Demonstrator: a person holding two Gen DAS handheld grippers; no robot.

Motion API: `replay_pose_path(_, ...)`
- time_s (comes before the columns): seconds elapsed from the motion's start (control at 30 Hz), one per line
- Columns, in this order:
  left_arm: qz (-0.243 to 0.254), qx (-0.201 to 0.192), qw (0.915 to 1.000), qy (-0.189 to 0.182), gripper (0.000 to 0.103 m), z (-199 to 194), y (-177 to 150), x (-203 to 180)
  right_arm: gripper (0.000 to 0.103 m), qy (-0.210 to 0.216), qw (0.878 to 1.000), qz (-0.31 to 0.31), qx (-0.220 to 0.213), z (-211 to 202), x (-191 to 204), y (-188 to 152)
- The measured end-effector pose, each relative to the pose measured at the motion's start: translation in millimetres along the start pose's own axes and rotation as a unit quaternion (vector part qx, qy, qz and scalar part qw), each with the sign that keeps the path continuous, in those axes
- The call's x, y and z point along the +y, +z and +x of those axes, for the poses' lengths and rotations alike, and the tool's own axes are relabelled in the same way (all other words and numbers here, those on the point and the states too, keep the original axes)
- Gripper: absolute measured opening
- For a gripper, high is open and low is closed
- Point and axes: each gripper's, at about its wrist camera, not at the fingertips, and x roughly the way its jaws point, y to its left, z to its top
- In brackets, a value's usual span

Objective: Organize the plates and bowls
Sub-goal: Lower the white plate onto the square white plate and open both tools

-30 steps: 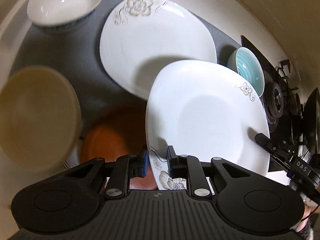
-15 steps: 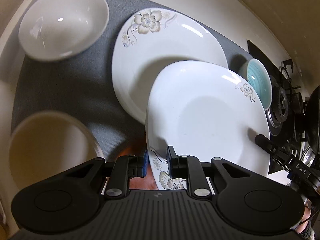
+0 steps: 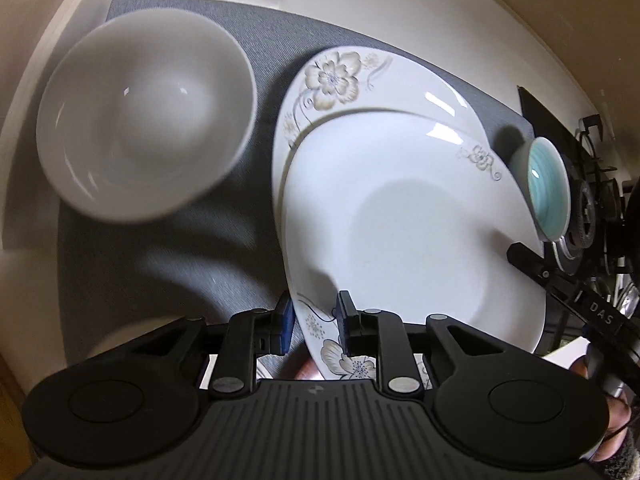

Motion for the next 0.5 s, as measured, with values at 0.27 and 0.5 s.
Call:
replay_pose_path(0.27,0.002,-0.002,1.0,0.007,0.023,4.1,16.8,3.7,0.011,-0.03,0.999,-0.034,-0.002,14.9,7.8,5.3)
replay_pose_path(0.5,-0.001,0.003,1.0,0.002,0.024,8.2,28.8,7.8,0.014,-0.062,0.993,-0.101,0.018,19.8,25.3,11.8)
